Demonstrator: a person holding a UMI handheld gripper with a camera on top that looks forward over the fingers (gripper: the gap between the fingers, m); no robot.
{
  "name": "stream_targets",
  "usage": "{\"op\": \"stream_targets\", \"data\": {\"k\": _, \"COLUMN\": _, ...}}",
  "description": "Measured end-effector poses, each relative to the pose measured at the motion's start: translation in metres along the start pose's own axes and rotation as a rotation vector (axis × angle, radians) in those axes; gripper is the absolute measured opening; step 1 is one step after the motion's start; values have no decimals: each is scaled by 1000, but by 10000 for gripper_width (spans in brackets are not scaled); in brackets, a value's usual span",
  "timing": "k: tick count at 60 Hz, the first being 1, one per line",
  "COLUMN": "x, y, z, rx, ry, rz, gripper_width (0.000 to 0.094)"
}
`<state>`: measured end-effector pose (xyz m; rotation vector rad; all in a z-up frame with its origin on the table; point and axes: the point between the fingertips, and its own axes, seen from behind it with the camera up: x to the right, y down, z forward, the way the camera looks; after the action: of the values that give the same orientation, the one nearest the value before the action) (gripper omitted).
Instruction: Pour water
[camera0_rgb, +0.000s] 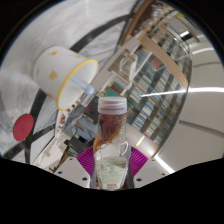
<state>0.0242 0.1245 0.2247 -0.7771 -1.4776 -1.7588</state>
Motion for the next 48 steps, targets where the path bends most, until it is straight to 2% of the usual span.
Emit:
{"op": "stream_targets", "data": {"k": 6, "x": 29, "y": 25, "z": -3, "rx": -32, "ry": 18, "rz": 339, "gripper_width": 428}}
{"op": "stream_targets", "data": {"k": 11, "x": 60, "y": 45, "z": -7, "rx": -24, "ry": 18, "rz": 756, "gripper_width": 429}}
{"op": "stream_targets", "data": {"k": 16, "x": 76, "y": 58, "z": -15, "rx": -18, "ry": -25, "rz": 1201, "gripper_width": 430}}
{"op": "stream_targets", "data": {"k": 21, "x": 73, "y": 66, "z": -18, "rx": -25, "ry": -117, "rz": 1590, "gripper_width": 429}}
{"op": "stream_targets", "data": {"k": 26, "x": 52, "y": 47, "z": -22, "rx": -51, "ry": -217, "rz": 1883, "gripper_width": 428}}
{"op": "stream_targets", "data": {"k": 27, "x": 42, "y": 62, "z": -24, "rx": -48, "ry": -238, "rz": 1921, "gripper_width": 430}}
{"op": "stream_targets", "data": {"k": 29, "x": 27, "y": 59, "z": -25, "rx": -62, "ry": -267, "rz": 1979, "gripper_width": 429}}
{"op": "stream_targets", "data": {"k": 30, "x": 21, "y": 40, "z": -25, "rx": -78, "ry": -275, "rz": 2003, "gripper_width": 429}}
{"op": "stream_targets", "data": {"k": 36, "x": -41, "y": 45, "z": -26, "rx": -144, "ry": -375, "rz": 2090, "gripper_width": 430}}
{"op": "stream_targets", "data": {"k": 39, "x": -66, "y": 29, "z": -28, "rx": -170, "ry": -417, "rz": 2118, "gripper_width": 430}}
{"op": "stream_targets", "data": {"k": 48, "x": -123, "y": 3, "z": -30, "rx": -218, "ry": -474, "rz": 2105, "gripper_width": 431}}
